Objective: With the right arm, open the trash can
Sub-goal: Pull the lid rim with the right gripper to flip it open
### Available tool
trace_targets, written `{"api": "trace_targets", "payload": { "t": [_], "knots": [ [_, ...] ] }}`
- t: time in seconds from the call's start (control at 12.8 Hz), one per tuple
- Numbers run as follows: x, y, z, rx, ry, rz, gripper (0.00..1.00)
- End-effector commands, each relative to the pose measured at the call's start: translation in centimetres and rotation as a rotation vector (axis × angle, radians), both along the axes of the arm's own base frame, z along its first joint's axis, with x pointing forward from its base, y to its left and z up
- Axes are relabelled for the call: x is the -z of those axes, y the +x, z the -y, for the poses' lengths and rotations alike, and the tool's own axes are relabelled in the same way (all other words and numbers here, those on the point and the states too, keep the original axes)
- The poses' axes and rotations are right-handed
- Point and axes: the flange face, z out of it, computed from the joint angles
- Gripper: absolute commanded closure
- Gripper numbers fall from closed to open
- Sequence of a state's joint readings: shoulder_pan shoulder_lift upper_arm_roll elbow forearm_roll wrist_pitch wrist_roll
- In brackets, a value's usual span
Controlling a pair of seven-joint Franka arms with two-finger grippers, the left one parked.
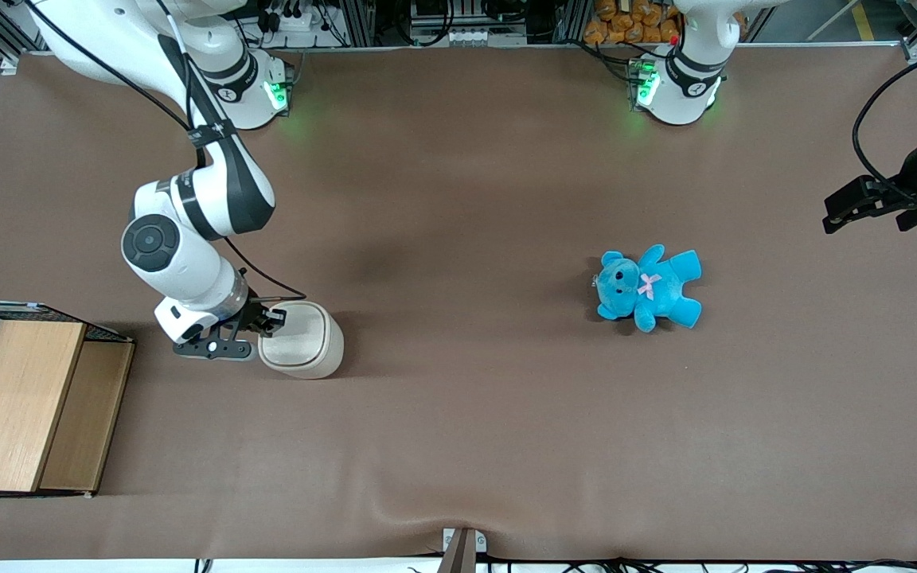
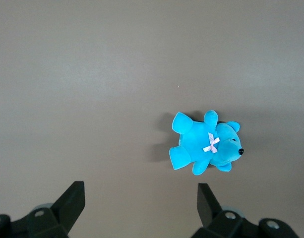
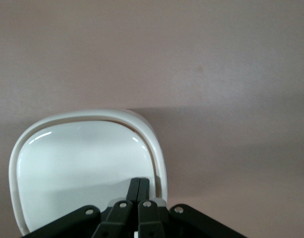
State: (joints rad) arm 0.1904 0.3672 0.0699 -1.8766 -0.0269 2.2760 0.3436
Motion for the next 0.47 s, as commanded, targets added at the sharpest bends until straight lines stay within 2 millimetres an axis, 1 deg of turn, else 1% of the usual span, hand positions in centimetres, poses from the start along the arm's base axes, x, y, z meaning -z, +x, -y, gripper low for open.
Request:
{"api": "trace_targets", "payload": {
  "t": [0.0,0.16,0.23,0.31,0.39],
  "knots": [
    [-4.5,0.0,0.5,0.029,-0.003,-0.034,0.91],
    [-8.5,-0.4,2.1,0.049,0.046,-0.029,0.74],
    [-9.8,-0.7,2.3,0.056,0.066,-0.043,0.64],
    [-11.4,-0.8,3.1,0.064,0.068,-0.043,0.5],
    [-13.4,-1.1,4.7,0.057,0.069,-0.034,0.3]
  ]
}}
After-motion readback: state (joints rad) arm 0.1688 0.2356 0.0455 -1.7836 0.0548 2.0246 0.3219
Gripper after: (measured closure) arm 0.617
